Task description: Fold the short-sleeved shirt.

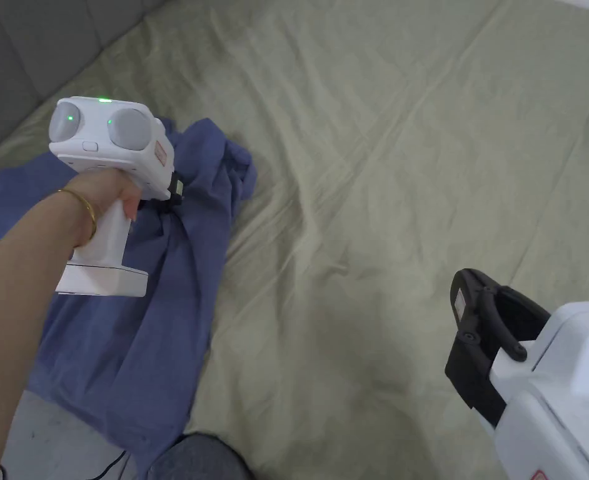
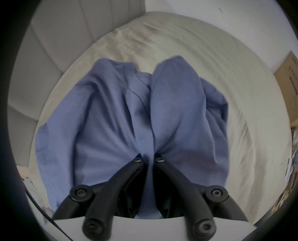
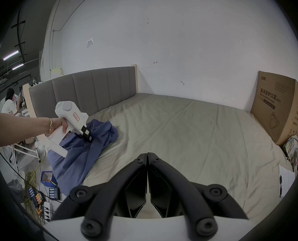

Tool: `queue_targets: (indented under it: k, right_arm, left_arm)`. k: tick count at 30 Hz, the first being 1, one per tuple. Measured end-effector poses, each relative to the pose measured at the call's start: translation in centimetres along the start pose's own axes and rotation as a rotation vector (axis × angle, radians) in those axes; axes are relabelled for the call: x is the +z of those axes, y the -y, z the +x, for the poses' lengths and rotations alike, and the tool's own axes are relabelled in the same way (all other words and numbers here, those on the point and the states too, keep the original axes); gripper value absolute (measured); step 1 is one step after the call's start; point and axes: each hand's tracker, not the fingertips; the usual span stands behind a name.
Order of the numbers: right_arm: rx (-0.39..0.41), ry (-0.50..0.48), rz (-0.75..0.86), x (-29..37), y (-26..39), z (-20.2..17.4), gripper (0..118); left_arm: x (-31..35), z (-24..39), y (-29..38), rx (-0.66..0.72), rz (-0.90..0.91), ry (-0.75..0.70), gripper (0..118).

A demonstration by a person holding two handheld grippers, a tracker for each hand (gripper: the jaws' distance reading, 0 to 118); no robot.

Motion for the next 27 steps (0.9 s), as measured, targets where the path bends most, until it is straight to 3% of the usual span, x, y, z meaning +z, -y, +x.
queue_targets:
  k: [6, 11, 17, 20, 27]
  right_arm:
    - [0.007, 0.006, 0.040, 3.5, -0.5, -0.3, 0]
    - [-0.003, 0.028, 0.092, 7.1, -1.0, -0.2, 0]
    - [0.002, 0.048, 0.186, 12.1, -1.4, -0.2, 0]
    - [-0.008, 0.059, 0.223, 14.7, -1.3, 0.0, 0]
    - [-0.023, 0.149, 0.305, 19.7, -1.2, 1.7, 0]
  left_arm:
    - [7.1, -1.8, 0.9, 0.178, 0.205, 0.003, 2]
    - [14.6, -3.3, 3.2, 0.243, 0.326, 0.052, 2]
    - [23.5, -3.7, 4.9, 0.203, 0.486, 0.088, 2]
    - [32.0, -2.3, 5.7, 0.159, 0.657, 0.142, 2]
    - [46.1, 5.2, 5.9, 0.027, 0.895, 0.273, 2]
